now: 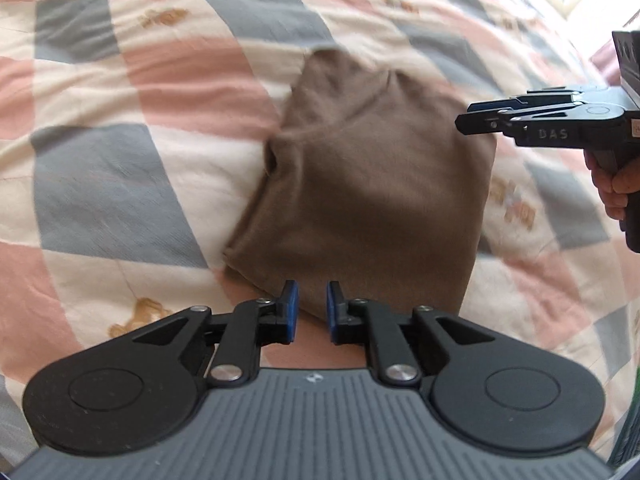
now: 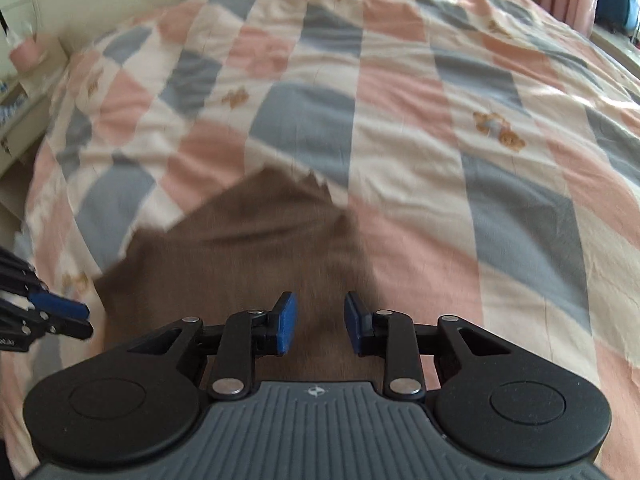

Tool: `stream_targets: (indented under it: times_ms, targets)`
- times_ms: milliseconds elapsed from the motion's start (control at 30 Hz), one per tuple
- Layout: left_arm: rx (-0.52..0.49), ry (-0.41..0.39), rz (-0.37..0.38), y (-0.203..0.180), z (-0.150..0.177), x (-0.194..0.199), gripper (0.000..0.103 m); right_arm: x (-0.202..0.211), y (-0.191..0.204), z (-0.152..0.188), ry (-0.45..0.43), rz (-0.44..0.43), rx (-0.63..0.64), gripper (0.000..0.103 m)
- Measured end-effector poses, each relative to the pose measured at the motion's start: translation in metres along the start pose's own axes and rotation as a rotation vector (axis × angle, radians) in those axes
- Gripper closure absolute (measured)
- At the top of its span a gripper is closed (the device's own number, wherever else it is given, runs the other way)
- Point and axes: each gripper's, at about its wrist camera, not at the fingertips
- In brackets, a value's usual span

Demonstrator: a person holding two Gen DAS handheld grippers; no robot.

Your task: Fold clothes

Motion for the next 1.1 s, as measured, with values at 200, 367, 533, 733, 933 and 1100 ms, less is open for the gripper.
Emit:
stream_targets:
  times_ms: [200,367,533,733,933,1100]
  targets:
    - [-0.008,0.069,-0.052,0.001,0.014,-0.026,0.089,-0.003,0.005,0.005,-0.021,0.053,-0.065,0.066]
    - [-0.037,0.048,-0.046,-0.005,0.019,-0.009,0.088,0.021,0.012,0.008,-0.061,0.042,-0.087,0.066]
    - [-0.060,0.057,-0.028,-0.015,0.021,-0.016,0.086,0.021,0.027,0.017,-0.020,0.041,-0.060,0.064]
    - [-0.069,0.093,-0.065,-0.017,0.024,-0.036,0.085,0.003,0.040,0.025,-0.007,0.092,-0.073,0.054]
    - [-0.078,0.080,-0.091,-0.022,0.027,-0.015,0.079,0.035,0.038,0.026,-0.045,0.068,-0.081,0.054]
    - [-0.070,0.074,-0.105,-0.024,0.033,-0.002,0.077,0.052,0.040,0.029,-0.046,0.048,-0.061,0.051]
Point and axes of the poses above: each gripper's, at about its wrist camera, not at the fingertips, and x roughly against the way its jaws point, y to its left, z to its underside, and after that the axes turned 13 degrees about z, right-handed
